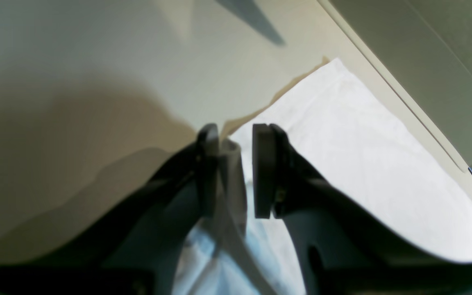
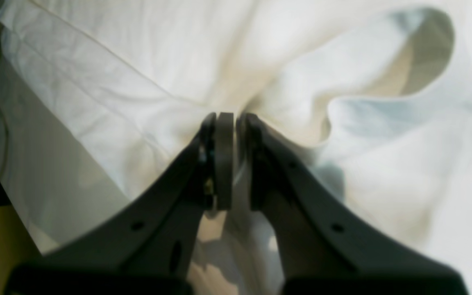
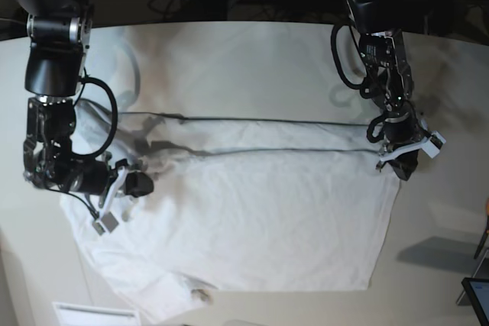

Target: Fold the T-shirt properly

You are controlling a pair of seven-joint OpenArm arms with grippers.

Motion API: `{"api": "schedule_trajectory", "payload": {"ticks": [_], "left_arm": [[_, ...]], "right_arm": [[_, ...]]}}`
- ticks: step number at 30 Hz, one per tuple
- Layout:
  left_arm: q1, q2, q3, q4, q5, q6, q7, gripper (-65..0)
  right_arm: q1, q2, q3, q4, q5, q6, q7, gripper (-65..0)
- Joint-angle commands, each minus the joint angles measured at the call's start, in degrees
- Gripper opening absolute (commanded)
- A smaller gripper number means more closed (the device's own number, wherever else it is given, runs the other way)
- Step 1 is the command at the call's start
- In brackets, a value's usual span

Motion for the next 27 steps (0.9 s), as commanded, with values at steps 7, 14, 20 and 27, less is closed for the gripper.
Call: {"api": "schedule_trajectory", "payload": {"ticks": [7,14,20,27], "left_arm": [[0.35,-1.94,0.07,0.90,0.26,-0.62,-1.25,-50.1],[1.06,-3.61,-0.29,0.73,0.26,-0.62,-1.25,-50.1],[1.41,-5.37,-0.37,1.43,0.26,-0.62,2.27,-49.9],[1.76,-6.07,-0.02,1.43,0.26,-0.80,4.64,-49.9]], "right_arm": [[7.02,-0.06,-4.86,-5.11,1.48,0.49,4.85,-60.6],[10.45,0.12,-6.36,-7.93,1.48,0.49,7.14,-60.1],[9.57,1.09,0.06,-4.23,1.83,0.49,1.51,-49.5],[-2.65,0.65,12.02,16.16,2.01,0.49,-4.55,-18.1]]}}
